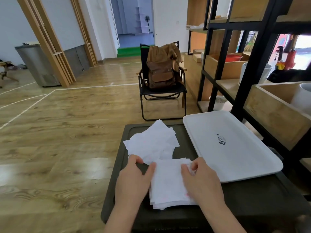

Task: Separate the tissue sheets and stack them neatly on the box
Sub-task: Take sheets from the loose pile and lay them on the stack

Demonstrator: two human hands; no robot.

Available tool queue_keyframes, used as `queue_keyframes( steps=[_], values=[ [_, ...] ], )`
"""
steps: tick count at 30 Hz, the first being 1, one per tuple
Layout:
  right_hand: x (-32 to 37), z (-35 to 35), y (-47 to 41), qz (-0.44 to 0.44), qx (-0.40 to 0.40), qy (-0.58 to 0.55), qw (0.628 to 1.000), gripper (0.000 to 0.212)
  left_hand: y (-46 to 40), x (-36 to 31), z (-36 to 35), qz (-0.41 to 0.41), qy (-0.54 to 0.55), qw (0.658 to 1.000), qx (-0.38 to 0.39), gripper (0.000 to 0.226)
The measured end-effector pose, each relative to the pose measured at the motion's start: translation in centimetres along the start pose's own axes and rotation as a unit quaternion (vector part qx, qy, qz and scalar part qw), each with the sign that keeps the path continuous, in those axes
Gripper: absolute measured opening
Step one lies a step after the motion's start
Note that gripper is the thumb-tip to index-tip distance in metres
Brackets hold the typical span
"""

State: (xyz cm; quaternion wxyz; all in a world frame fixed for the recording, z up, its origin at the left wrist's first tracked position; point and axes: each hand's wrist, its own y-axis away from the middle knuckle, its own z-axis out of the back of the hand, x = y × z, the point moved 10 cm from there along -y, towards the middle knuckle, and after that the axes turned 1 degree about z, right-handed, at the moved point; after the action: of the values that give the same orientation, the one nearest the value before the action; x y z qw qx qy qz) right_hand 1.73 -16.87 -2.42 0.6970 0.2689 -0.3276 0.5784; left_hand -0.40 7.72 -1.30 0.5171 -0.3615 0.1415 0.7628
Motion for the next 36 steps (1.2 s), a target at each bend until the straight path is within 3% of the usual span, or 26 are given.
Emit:
queue_keyframes(
  steps=[4, 8, 11, 14, 19, 23, 28, 36],
  values=[
    [0.3, -0.3, 0.0, 0.013, 0.009, 0.008, 1.0, 0.028, -2.9, 1.1, 2.0, -0.034, -0.02, 0.998, -0.039, 0.021],
    [0.3, -0.3, 0.2, 0.011, 0.009, 0.008, 1.0, 0.027, -5.2, 1.2, -0.3, -0.077, -0.082, 0.992, 0.064, 0.038],
    [0.3, -0.3, 0.2, 0.014, 0.008, 0.003, 1.0, 0.028, -5.6, -0.2, -2.1, -0.129, -0.12, 0.979, 0.105, 0.029],
    [0.3, -0.4, 0.2, 0.018, 0.01, 0.006, 1.0, 0.027, -6.3, -0.8, -1.6, -0.14, -0.113, 0.981, 0.073, 0.012],
    [0.2, -0.4, 0.1, 0.026, 0.01, 0.004, 1.0, 0.027, -6.9, -1.2, -0.5, -0.122, -0.079, 0.989, 0.034, 0.026],
    [0.7, 0.3, -0.1, 0.033, -0.005, 0.0, 0.999, 0.024, -6.7, -3.4, 2.2, -0.148, -0.012, 0.989, -0.018, 0.023],
    [4.0, 3.1, -0.2, 0.144, -0.076, -0.034, 0.986, 0.026, -6.4, -7.1, 6.5, -0.178, 0.102, 0.977, -0.051, 0.016],
    [8.9, 3.1, -2.2, 0.217, -0.04, -0.109, 0.969, 0.027, -6.1, -11.0, 10.7, -0.229, 0.127, 0.96, -0.103, 0.015]
  ],
)
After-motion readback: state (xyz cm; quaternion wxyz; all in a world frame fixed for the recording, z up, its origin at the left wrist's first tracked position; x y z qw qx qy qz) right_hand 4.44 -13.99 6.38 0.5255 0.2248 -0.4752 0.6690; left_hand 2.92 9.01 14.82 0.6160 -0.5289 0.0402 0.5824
